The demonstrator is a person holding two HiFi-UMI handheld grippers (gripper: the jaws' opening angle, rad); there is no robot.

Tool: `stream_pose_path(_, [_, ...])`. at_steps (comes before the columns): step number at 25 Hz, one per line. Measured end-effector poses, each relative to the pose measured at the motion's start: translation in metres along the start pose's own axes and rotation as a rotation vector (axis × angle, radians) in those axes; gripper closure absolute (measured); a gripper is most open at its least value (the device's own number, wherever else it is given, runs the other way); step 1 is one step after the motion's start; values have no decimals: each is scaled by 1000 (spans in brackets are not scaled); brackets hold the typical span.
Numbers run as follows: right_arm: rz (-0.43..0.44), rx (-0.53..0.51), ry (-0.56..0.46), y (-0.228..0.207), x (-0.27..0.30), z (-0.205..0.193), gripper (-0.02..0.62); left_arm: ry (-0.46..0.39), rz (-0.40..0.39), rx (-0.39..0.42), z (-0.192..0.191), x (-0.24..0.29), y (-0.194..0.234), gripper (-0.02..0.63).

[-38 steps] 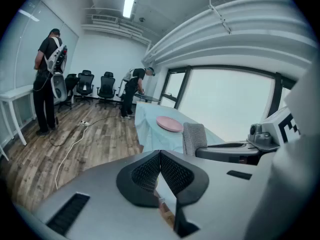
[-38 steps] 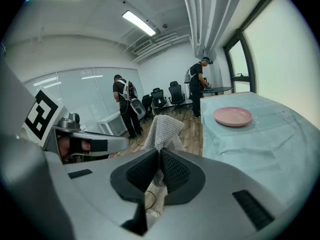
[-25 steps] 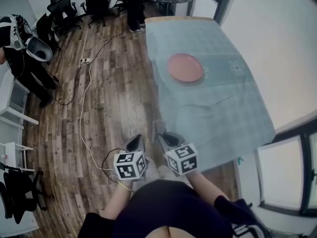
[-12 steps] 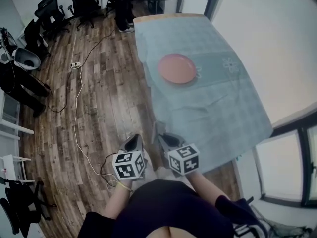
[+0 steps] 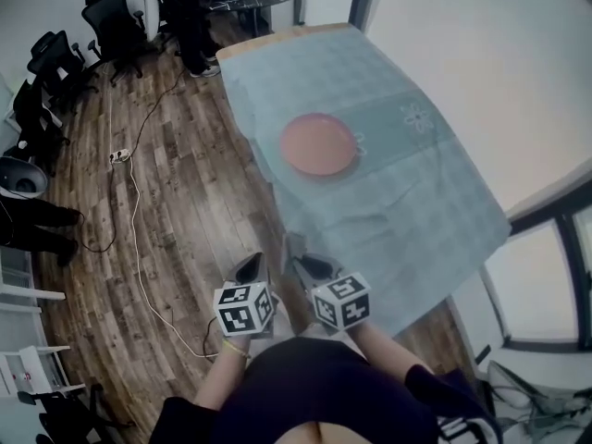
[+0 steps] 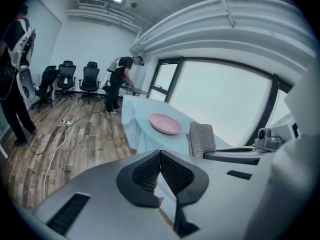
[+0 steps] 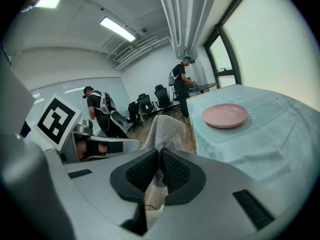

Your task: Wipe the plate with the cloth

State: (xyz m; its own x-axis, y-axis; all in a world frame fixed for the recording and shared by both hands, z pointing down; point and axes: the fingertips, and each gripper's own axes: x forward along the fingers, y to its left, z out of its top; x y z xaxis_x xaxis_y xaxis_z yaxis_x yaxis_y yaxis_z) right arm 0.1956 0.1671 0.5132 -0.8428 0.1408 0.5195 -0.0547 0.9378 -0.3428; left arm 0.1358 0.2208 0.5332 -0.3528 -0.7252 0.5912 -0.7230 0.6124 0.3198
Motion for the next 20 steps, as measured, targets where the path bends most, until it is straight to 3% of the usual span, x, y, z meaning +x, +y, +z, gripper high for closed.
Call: stream_pose_path(20, [-235,79,-91,-33,132,123,563,85,-217,126,129,99,84,592])
